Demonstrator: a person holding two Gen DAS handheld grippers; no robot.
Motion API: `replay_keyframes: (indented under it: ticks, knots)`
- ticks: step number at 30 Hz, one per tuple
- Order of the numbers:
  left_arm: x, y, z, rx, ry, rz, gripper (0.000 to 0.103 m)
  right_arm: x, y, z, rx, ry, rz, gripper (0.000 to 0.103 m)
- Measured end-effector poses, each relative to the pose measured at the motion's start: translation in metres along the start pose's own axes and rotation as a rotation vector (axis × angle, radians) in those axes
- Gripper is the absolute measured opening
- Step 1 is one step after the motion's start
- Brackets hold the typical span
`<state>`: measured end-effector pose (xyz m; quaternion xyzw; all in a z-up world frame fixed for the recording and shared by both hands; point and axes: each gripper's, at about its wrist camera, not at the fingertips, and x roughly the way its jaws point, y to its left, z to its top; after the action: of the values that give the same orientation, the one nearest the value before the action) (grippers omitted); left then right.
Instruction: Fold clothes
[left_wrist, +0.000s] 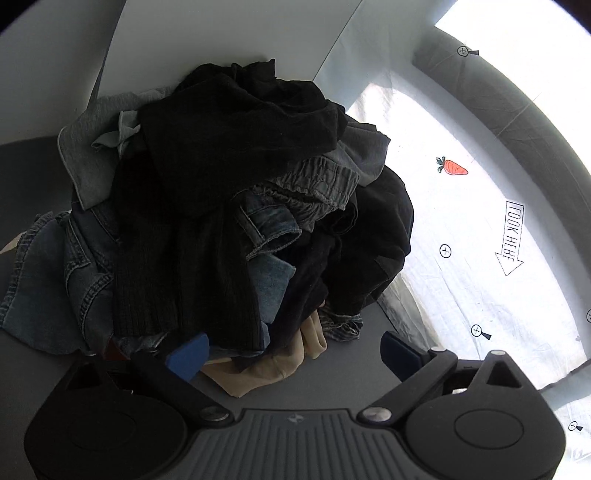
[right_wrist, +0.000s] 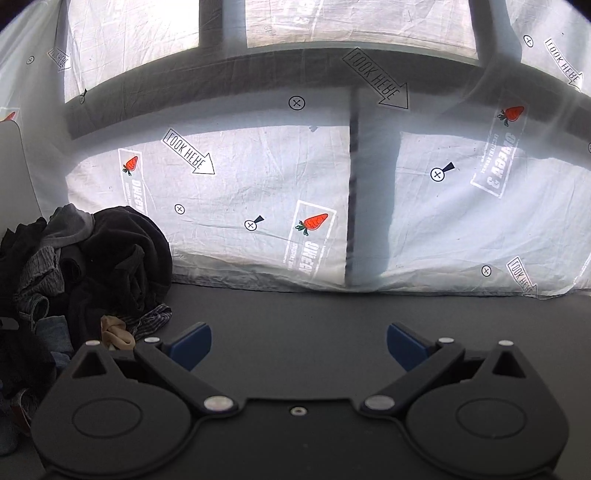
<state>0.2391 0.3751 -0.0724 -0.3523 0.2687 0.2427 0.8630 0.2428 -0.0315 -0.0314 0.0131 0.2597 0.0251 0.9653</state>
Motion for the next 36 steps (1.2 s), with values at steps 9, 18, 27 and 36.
replay_keyframes:
  ticks: [9, 18, 27, 36]
  knots:
    - [0.104, -0.025, 0.049, 0.722, -0.201, 0.276, 0.061, 0.087, 0.06, 0.011, -0.026, 0.117, -0.02, 0.1]
    - [0.102, -0.021, 0.058, 0.638, -0.262, 0.372, 0.019, 0.096, 0.071, 0.01, -0.012, 0.147, -0.047, 0.088]
    - [-0.013, -0.081, 0.02, 0.684, -0.36, 0.091, 0.012, 0.046, 0.015, 0.0, 0.069, 0.072, 0.05, 0.087]
    - [-0.133, -0.219, -0.15, 0.794, -0.277, -0.331, 0.011, -0.046, -0.123, -0.039, 0.207, -0.008, 0.022, 0.087]
